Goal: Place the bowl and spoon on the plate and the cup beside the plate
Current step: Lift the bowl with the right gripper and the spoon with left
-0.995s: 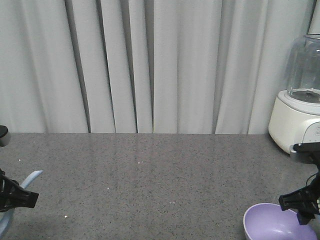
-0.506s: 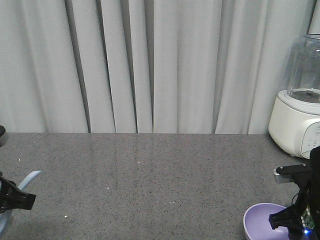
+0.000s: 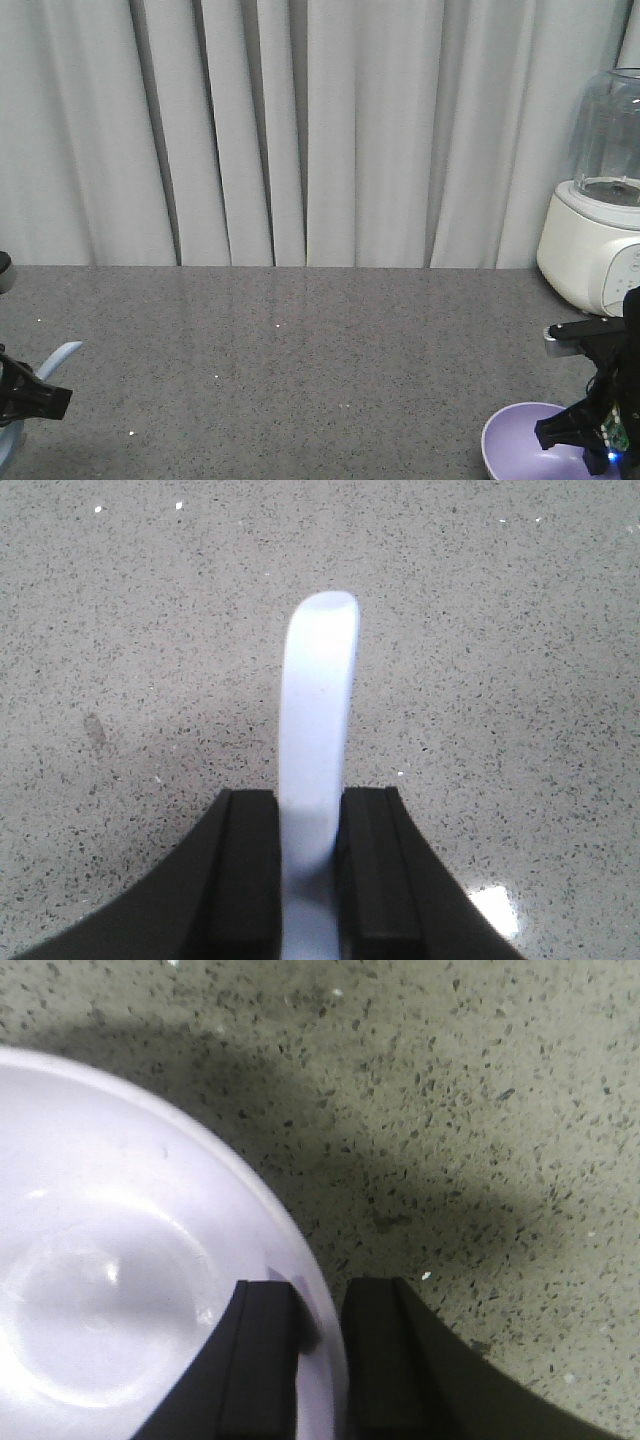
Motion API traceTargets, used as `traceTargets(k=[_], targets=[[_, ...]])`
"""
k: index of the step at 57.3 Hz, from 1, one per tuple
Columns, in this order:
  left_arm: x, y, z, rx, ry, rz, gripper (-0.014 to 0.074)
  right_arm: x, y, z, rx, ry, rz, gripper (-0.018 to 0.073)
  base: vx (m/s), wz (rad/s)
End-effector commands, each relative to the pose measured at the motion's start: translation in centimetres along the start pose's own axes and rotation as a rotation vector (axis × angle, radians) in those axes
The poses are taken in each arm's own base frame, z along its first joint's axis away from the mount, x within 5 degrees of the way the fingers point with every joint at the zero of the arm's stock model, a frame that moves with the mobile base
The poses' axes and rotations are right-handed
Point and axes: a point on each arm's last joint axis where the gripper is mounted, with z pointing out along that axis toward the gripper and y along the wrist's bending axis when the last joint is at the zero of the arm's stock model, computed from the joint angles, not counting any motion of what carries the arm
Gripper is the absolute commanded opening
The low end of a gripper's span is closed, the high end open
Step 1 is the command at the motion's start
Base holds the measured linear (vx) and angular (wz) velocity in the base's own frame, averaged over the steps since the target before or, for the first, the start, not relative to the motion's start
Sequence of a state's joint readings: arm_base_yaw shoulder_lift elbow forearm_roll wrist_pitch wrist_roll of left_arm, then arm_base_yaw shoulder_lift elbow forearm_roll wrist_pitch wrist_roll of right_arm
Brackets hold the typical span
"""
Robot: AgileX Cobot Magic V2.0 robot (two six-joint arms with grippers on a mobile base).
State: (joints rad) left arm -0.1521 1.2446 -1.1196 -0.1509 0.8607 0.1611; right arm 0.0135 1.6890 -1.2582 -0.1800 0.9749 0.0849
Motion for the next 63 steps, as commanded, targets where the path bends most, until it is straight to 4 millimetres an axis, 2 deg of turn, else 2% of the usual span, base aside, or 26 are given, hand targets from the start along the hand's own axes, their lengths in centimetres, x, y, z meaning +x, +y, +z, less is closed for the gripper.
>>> traceTargets(k=[1,10,22,30,39,50,56,63], targets=[[-1.1,-0.3,-1.5,0.000,-0.115,0.005,-0.0003,-0.6,-1.0,-3.6,0.033,-0.166,-0.012,-0.0015,0.00,0.00],[-1.7,-0.2,-1.6,-0.011,-0.186,0.004,-0.0003,0.0,-1.2,-9.5,-0.019,-0.401,0.038,-0.0013,0.00,0.00],[-2.8,-0.1,-2.4,-0.027,-0.326,-0.001,-0.0003,2.5,-1.0,-17.4,-0.159,-0.740,0.050,-0.0011,0.00,0.00],[-3.0,-0.2,-3.9,-0.036,-0.410,0.003,-0.0003,4.7,-1.1,-21.1,-0.191,-0.882,0.037,-0.0011,0.00,0.00],[-2.7,-0.5,-6.7,-0.043,-0.509,0.009,-0.0003,7.3,-0.9,-22.7,-0.235,-0.949,0.031,-0.0009,0.00,0.00],[-1.1,-0.8,-9.0,-0.053,-0.596,0.016,-0.0003,10.8,-0.5,-21.9,-0.249,-1.070,0.016,-0.0009,0.00,0.00],[0.4,-0.8,-9.5,-0.064,-0.649,0.016,-0.0003,12.2,-0.6,-21.9,-0.238,-1.122,0.029,-0.0009,0.00,0.00],[2.5,-0.9,-9.5,-0.069,-0.665,0.014,-0.0003,12.9,-0.5,-21.9,-0.227,-1.092,0.002,-0.0009,0.00,0.00]])
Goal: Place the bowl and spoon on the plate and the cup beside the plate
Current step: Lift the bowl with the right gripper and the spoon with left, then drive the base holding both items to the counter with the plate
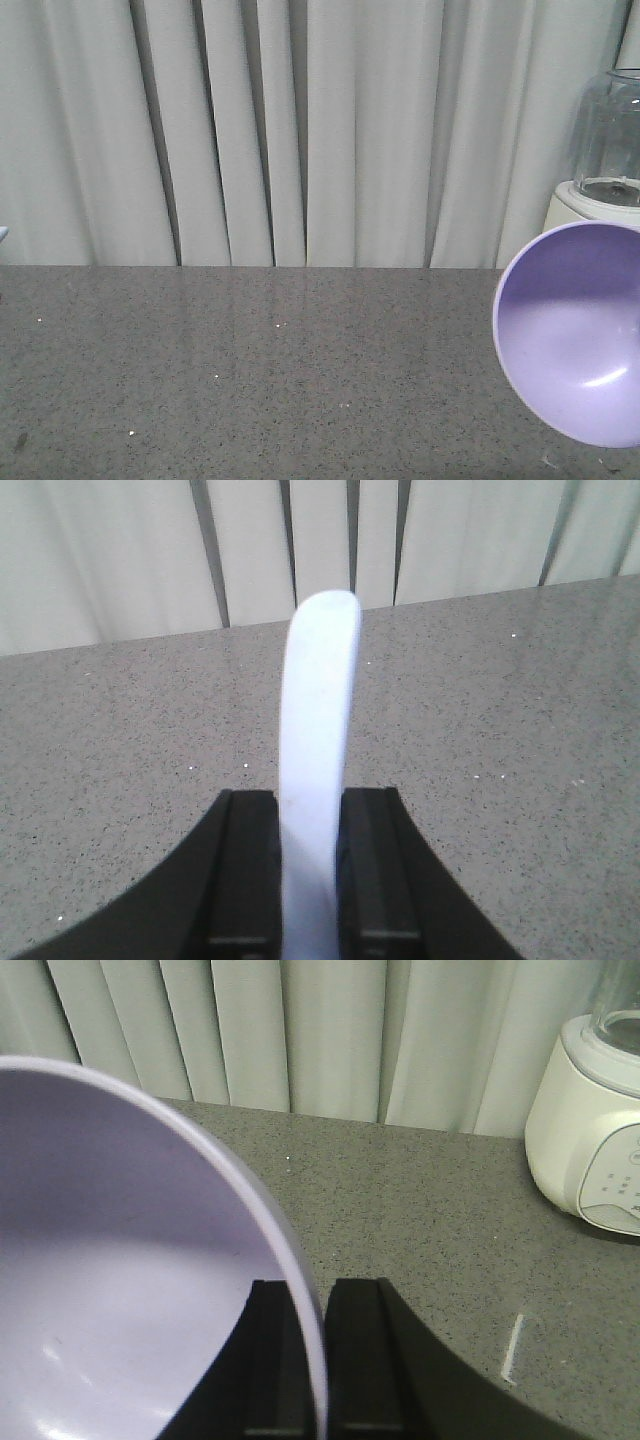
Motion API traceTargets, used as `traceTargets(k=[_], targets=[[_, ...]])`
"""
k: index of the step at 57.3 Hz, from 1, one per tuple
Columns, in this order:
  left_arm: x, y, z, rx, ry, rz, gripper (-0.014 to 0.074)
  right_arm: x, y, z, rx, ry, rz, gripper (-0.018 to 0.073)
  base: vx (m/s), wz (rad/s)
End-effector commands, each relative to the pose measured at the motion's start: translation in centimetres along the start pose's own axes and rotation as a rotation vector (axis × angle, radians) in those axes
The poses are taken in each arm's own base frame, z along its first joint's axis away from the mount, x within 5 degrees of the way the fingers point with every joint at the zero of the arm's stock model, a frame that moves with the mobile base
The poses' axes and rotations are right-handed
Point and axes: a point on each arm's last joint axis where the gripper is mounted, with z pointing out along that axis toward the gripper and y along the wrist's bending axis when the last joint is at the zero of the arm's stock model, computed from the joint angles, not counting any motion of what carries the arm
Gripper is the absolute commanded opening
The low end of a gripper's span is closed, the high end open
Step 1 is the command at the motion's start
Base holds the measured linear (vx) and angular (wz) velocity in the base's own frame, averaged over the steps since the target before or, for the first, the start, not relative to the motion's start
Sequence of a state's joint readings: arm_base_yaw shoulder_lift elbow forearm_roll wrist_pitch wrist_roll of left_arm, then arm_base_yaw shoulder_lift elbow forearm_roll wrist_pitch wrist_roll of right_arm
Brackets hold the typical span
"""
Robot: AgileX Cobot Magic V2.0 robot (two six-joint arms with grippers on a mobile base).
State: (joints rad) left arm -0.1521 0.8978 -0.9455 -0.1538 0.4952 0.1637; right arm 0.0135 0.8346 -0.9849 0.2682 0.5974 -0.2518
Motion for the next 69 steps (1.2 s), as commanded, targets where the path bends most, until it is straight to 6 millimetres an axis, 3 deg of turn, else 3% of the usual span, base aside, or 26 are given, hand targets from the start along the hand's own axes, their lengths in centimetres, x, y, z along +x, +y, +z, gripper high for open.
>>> traceTargets(k=[1,14,69], targets=[[-0.5,-0.1,-1.5,-0.007,-0.134,-0.006,-0.0003,-1.4,-0.1,-1.0,0.025,-0.111,-0.018,-0.0009,0.00,0.00],[0.6,-0.3,-2.9,-0.004,-0.134,-0.004,-0.0003,-1.4,-0.1,-1.0,0.024,-0.109,-0.016,-0.0009,0.00,0.00],[0.6,-0.3,-2.9,-0.004,-0.134,-0.004,-0.0003,-1.3,-0.1,-1.0,0.021,-0.100,-0.016,-0.0009,0.00,0.00]])
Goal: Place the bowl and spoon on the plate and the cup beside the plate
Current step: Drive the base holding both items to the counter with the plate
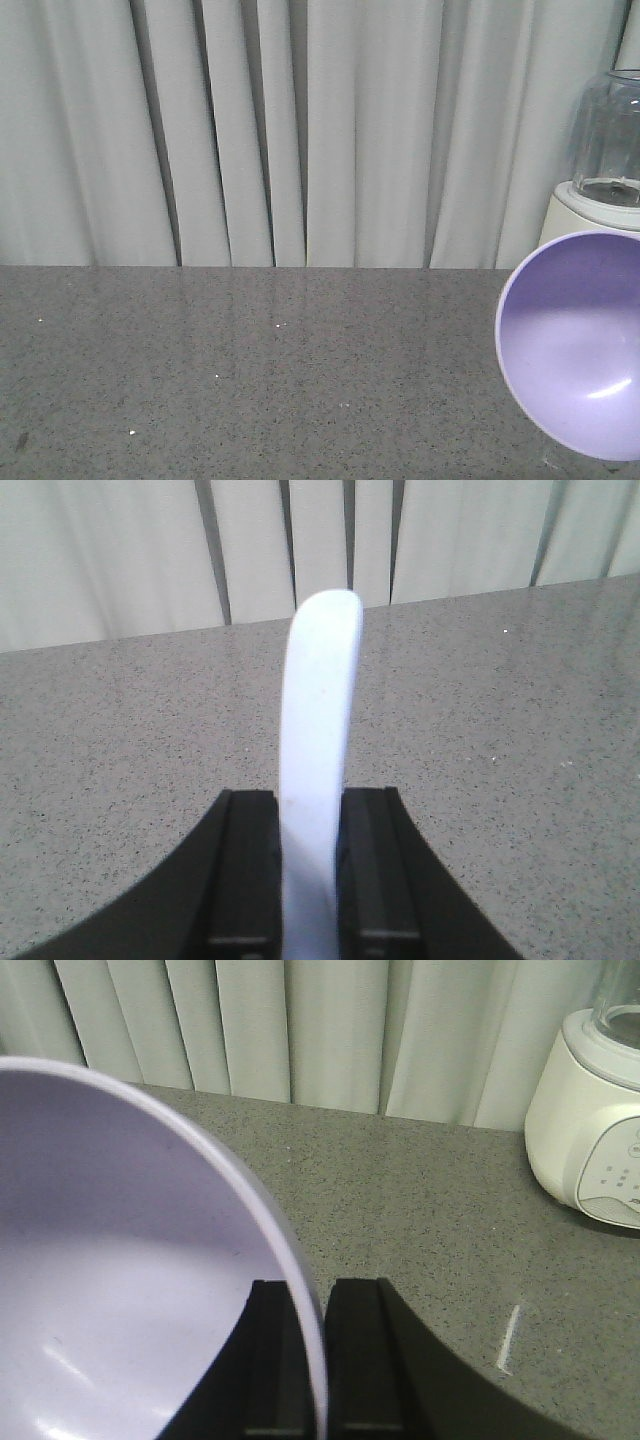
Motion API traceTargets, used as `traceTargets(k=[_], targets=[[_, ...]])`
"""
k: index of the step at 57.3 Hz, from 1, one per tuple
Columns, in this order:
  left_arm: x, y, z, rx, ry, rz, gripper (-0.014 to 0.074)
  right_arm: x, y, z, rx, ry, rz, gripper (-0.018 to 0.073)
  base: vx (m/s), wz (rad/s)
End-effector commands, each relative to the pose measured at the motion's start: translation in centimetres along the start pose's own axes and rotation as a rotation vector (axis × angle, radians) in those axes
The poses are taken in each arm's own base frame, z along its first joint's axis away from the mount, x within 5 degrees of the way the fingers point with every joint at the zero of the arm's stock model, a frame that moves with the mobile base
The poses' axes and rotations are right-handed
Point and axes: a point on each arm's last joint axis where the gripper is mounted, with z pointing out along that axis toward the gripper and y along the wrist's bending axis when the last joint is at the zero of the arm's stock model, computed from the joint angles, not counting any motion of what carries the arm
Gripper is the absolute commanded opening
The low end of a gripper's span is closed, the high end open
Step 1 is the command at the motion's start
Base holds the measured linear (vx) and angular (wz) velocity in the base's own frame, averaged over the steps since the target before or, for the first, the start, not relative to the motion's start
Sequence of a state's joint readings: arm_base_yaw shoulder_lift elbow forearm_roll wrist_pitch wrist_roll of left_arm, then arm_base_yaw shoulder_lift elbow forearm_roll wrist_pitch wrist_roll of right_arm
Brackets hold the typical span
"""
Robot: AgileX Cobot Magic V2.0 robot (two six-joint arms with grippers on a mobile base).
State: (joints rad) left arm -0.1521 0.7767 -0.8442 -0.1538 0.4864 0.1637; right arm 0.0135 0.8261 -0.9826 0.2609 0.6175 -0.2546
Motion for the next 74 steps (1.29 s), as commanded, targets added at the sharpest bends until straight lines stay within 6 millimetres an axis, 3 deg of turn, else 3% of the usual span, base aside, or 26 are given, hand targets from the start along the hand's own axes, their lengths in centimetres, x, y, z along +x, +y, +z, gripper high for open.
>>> traceTargets(k=[1,74], targets=[[-1.53,-0.05,-0.56,-0.002,-0.106,-0.006,-0.0003,-1.54,-0.15,-0.76,0.023,-0.114,-0.006,-0.0009,0.00,0.00],[-1.53,-0.05,-0.56,-0.002,-0.106,-0.006,-0.0003,-1.54,-0.15,-0.76,0.023,-0.114,-0.006,-0.0009,-0.03,0.00]])
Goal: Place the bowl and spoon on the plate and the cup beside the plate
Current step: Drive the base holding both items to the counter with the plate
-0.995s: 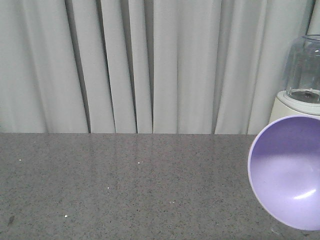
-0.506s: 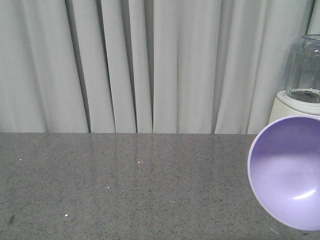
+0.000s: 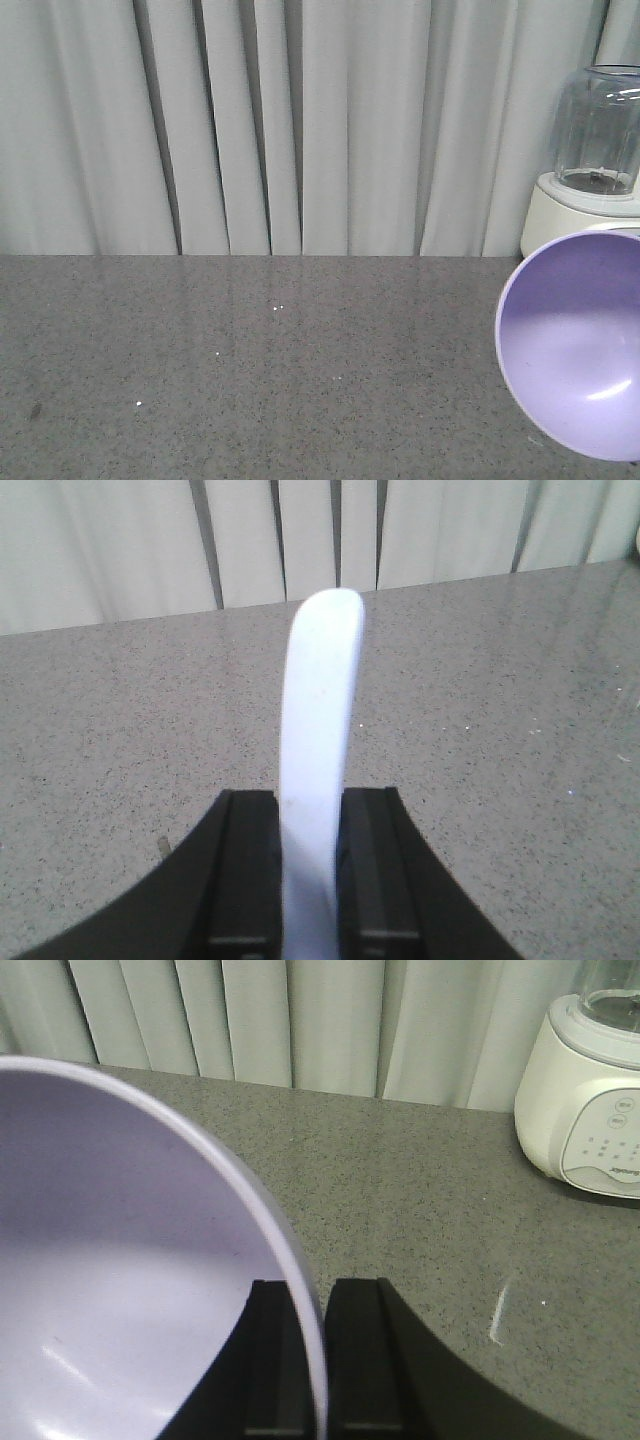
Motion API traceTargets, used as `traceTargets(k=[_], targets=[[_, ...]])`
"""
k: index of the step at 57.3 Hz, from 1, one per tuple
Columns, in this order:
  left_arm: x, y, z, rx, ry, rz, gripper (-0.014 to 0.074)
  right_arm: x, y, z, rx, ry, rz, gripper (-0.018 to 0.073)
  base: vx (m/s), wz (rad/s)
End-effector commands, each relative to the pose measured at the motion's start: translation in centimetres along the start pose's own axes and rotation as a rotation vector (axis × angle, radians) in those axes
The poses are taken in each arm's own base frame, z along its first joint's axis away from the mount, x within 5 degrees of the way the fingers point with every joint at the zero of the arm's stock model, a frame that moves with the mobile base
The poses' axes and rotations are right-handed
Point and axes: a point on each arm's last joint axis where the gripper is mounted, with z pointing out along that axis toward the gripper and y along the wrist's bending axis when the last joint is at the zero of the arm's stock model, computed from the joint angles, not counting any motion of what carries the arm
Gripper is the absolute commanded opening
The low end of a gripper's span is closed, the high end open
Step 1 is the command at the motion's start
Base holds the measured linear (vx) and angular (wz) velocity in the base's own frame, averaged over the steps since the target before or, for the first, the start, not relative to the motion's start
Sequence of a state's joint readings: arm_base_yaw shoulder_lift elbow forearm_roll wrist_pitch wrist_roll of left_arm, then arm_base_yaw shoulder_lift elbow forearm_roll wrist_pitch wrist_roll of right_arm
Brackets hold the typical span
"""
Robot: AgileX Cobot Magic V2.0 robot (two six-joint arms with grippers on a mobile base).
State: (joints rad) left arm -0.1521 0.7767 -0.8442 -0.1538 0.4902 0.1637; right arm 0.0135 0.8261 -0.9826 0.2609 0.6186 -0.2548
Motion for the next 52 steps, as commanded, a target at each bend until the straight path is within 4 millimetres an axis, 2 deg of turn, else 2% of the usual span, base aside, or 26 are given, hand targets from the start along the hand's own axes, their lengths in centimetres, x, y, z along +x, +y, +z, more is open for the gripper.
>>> traceTargets(k=[1,52], targets=[[-1.56,-0.04,-0.57,-0.002,-0.110,-0.006,-0.0003,-1.55,-0.15,-0.76,0.023,-0.115,-0.006,-0.0009,-0.17,-0.03],[-1.56,-0.05,-0.56,-0.002,-0.109,-0.007,-0.0003,-1.56,-0.16,-0.74,0.023,-0.115,-0.006,-0.0009,-0.20,-0.02]])
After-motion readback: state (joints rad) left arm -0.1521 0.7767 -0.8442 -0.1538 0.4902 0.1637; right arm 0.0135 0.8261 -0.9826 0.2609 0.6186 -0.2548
